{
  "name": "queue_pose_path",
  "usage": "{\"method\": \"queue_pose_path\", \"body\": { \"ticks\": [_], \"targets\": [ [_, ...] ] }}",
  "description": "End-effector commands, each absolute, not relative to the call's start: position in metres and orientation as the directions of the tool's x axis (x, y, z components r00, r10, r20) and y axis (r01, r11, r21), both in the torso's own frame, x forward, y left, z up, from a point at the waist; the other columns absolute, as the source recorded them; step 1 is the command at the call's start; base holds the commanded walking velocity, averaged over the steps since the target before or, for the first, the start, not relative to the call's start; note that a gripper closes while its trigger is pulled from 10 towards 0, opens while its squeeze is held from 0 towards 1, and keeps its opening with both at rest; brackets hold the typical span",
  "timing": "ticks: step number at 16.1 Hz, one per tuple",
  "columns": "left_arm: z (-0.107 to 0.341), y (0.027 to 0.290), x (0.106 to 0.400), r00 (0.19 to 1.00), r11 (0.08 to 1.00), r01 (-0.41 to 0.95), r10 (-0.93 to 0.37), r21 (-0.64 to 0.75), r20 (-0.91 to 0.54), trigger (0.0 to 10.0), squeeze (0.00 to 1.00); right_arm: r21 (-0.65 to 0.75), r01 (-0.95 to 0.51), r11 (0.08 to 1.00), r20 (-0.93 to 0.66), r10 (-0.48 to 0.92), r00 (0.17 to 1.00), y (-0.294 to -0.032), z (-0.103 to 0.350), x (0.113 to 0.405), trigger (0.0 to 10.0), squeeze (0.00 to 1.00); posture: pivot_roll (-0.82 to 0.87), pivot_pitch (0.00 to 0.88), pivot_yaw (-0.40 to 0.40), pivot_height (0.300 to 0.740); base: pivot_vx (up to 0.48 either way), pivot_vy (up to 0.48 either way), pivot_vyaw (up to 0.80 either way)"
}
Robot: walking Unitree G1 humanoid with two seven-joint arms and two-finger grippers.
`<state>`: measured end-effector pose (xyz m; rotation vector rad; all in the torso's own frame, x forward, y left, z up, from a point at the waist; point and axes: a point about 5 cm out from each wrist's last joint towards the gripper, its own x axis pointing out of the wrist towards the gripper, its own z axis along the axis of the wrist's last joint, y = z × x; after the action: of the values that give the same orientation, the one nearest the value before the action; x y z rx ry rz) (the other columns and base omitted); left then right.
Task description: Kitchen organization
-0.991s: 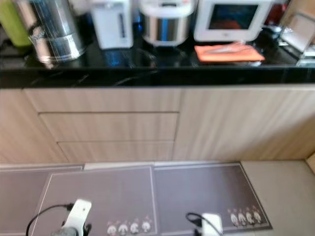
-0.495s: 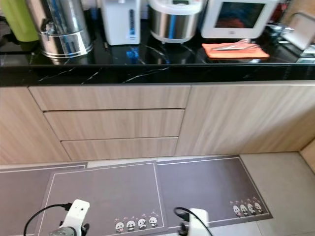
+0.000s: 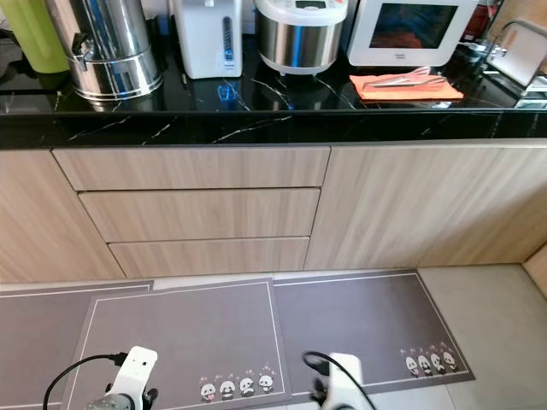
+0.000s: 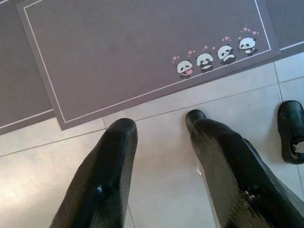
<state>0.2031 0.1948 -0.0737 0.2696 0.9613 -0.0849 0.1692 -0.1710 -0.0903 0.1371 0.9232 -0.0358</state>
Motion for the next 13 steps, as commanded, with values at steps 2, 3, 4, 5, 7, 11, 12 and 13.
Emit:
{"method": "queue_pose_path", "body": {
  "ticks": [2,3,4,5,7,11,12,13],
  "targets": [
    [-0.074,0.194,0.203,0.562,0.963,0.196,0.045,0.186,-0.826,10.0,0.0,0.085,0.107,0.991,-0.805,0.005,0.594,-0.191,-0.092,0.159,10.0,0.0,-0.06,0.0,-0.036,0.74,0.0,0.0,0.0],
    [-0.074,0.194,0.203,0.562,0.963,0.196,0.045,0.186,-0.826,10.0,0.0,0.085,0.107,0.991,-0.805,0.005,0.594,-0.191,-0.092,0.159,10.0,0.0,-0.06,0.0,-0.036,0.74,0.0,0.0,0.0],
    [-0.074,0.195,0.203,0.561,0.963,0.195,0.047,0.188,-0.827,10.0,0.0,0.093,0.137,0.986,-0.803,-0.007,0.596,-0.204,-0.092,0.152,10.0,0.0,-0.06,0.0,-0.039,0.74,0.0,0.0,0.0],
    [-0.074,0.195,0.203,0.561,0.963,0.195,0.048,0.188,-0.827,10.0,0.0,0.092,0.14,0.986,-0.805,-0.009,0.594,-0.204,-0.093,0.15,10.0,0.0,-0.06,0.0,-0.039,0.74,0.0,0.0,0.0],
    [-0.074,0.195,0.203,0.561,0.962,0.195,0.049,0.19,-0.826,10.0,0.0,0.098,0.134,0.986,-0.811,0.001,0.585,-0.195,-0.095,0.15,10.0,0.0,-0.06,0.0,-0.041,0.74,0.0,0.0,0.0],
    [-0.074,0.194,0.203,0.563,0.963,0.194,0.048,0.188,-0.825,10.0,0.0,0.103,0.126,0.987,-0.815,0.011,0.579,-0.188,-0.096,0.148,10.0,0.0,-0.06,0.0,-0.044,0.74,0.0,0.0,0.0],
    [-0.074,0.193,0.204,0.564,0.963,0.193,0.046,0.186,-0.824,10.0,0.0,0.097,0.129,0.987,-0.82,0.005,0.573,-0.197,-0.098,0.139,10.0,0.0,-0.06,0.0,-0.046,0.74,0.0,0.0,0.0],
    [-0.074,0.193,0.204,0.564,0.964,0.193,0.046,0.186,-0.824,10.0,0.0,0.094,0.131,0.987,-0.821,0.002,0.572,-0.201,-0.098,0.136,10.0,0.0,-0.06,0.0,-0.047,0.74,0.0,0.0,0.0]
  ]
}}
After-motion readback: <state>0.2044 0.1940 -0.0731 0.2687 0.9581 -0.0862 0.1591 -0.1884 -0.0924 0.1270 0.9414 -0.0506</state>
